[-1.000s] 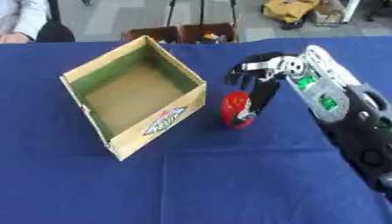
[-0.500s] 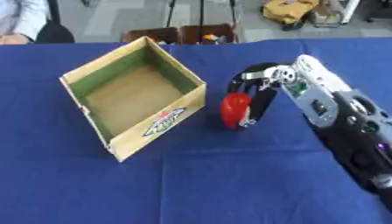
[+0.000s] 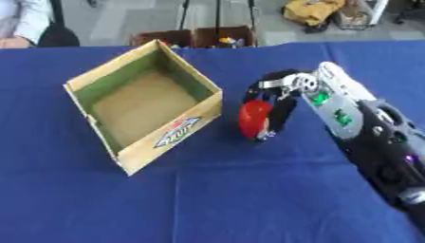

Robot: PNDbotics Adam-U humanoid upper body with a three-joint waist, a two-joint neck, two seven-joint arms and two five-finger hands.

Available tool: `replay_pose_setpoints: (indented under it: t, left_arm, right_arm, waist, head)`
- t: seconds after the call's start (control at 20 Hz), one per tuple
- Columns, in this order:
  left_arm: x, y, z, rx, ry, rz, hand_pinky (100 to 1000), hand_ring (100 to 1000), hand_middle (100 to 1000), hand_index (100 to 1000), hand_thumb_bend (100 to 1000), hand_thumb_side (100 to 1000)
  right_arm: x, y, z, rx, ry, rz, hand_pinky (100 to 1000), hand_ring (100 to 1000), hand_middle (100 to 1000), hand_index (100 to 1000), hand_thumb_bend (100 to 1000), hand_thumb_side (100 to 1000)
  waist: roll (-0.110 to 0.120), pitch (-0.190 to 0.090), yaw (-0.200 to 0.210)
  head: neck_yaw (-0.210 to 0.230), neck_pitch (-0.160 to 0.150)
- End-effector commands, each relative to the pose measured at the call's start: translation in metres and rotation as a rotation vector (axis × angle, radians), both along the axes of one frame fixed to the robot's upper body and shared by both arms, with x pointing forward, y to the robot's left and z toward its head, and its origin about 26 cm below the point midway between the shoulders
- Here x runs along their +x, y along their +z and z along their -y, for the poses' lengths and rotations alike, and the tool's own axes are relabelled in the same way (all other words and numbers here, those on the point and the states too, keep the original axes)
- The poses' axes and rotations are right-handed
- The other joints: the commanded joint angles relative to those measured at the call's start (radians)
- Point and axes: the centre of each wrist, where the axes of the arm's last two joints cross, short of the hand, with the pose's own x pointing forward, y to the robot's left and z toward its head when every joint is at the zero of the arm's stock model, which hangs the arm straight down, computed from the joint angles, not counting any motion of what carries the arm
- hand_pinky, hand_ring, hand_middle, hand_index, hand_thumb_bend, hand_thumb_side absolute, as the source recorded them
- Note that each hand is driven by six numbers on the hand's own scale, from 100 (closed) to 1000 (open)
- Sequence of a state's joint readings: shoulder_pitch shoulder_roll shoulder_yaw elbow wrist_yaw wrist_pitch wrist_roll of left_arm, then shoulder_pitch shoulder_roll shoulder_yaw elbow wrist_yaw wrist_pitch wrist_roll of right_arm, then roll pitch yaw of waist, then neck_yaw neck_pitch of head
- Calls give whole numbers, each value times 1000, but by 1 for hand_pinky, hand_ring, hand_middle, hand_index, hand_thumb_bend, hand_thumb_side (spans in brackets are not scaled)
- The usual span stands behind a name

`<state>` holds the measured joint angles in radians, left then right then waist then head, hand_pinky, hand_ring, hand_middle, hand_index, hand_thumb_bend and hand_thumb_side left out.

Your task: Pick up objects on the table and place them in the box.

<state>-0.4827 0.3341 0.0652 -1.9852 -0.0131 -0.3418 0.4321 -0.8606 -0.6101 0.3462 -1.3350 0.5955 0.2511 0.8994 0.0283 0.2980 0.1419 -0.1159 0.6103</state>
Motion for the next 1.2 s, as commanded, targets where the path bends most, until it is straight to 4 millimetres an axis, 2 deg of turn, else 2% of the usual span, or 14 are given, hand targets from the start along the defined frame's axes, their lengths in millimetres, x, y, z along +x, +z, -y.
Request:
replay_pose_setpoints:
  t: [0.05, 0.2, 0.45, 0.6, 0.85, 1.2]
  left_arm:
    - [-3, 7, 0, 10, -1, 22, 636, 834, 809, 864, 100, 991]
    - [-3, 6, 0, 9, 0, 21, 635, 834, 809, 864, 100, 990]
    - [-3, 6, 0, 7, 0, 22, 636, 834, 808, 863, 100, 990]
    - [-3, 7, 0, 6, -1, 23, 635, 834, 807, 862, 100, 990]
    - [-3, 7, 0, 4, -1, 25, 635, 834, 806, 861, 100, 988]
    - [-3, 8, 0, 1, -1, 27, 634, 834, 805, 860, 100, 984]
  right_arm:
    - [-2, 9, 1, 7, -19, 7, 641, 777, 848, 897, 593, 145]
    - [0, 7, 4, 3, -36, 2, 629, 768, 843, 885, 547, 100]
    - [2, 7, 6, -2, -52, 3, 583, 738, 827, 838, 356, 100]
    - [2, 8, 7, 3, -64, 3, 564, 718, 812, 809, 284, 100]
    - [1, 12, 6, 22, -65, 10, 513, 675, 774, 769, 255, 100]
    - [-2, 24, 2, 54, -73, 77, 401, 588, 636, 716, 145, 100]
  waist:
    - [2, -16, 0]
    - [1, -15, -1]
    - [1, -15, -1]
    - [0, -15, 0]
    - [-2, -16, -1]
    - [-3, -18, 0]
  head:
    - [1, -6]
    - [1, -5]
    - [1, -3]
    - [1, -2]
    - [1, -7]
    - [2, -7]
